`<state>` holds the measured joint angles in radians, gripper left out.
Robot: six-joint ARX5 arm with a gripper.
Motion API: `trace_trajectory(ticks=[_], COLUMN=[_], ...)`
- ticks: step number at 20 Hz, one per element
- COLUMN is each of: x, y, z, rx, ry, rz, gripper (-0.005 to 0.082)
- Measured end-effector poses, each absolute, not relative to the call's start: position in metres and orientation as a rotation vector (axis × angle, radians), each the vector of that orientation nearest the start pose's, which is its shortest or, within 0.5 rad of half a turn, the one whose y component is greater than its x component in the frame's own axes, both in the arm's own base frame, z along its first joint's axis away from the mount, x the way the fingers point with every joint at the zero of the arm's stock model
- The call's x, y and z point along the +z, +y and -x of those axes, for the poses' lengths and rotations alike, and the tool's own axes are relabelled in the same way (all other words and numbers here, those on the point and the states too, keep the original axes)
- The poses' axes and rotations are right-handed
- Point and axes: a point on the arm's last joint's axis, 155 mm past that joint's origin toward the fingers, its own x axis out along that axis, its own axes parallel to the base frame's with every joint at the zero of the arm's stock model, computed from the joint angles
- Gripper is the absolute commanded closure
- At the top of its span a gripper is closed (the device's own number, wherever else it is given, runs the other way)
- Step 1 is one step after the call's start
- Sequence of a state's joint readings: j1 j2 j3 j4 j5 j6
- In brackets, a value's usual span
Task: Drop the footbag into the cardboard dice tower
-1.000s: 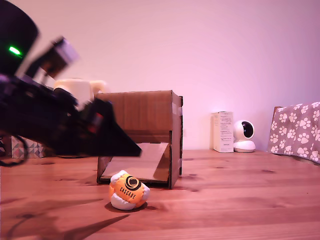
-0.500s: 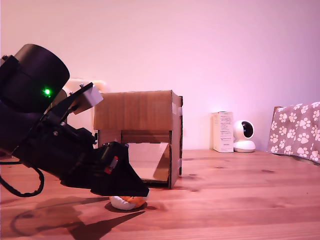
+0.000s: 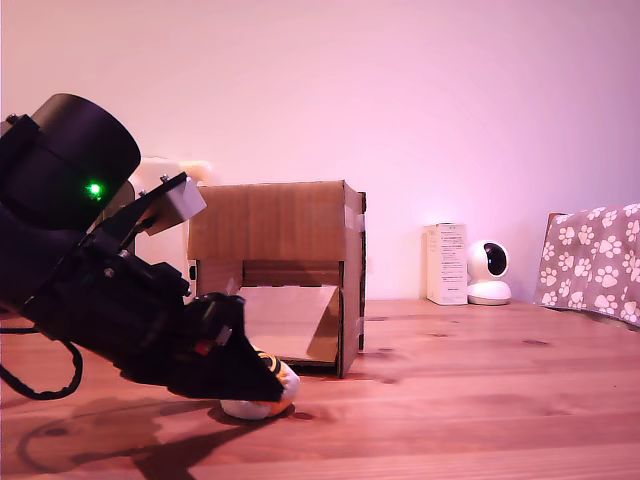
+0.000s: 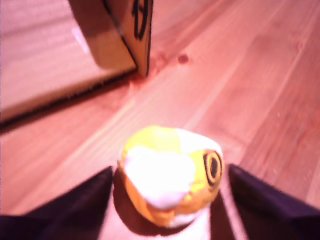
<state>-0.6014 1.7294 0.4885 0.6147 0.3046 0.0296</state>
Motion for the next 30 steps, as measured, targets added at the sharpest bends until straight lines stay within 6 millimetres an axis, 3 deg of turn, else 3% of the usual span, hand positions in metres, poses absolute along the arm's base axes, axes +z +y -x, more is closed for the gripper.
trace_trajectory(ticks=[4, 7, 12, 17, 23, 26, 30], x=[0.015, 0.023, 0.089, 0.135, 0.228, 0.249, 0.256], y=[-0.272, -0.270, -0.265, -0.259, -0.250, -0.247, -0.258], z=[-0.298, -0.290, -0.282, -0.271, -0.274, -0.282, -0.299], rx=[-0.887, -0.901, -0.915, -0.923, -0.884, -0.846, -0.839], ry=[0.613, 0.640, 0.531, 0.442, 0.122, 0.031, 0.048], rz=[-0.119, -0.117, -0.100, -0.087, -0.048, -0.034, -0.037], gripper=[0.0644, 0.0644, 0.0644, 0.0644, 0.0644, 0.0644, 0.0642])
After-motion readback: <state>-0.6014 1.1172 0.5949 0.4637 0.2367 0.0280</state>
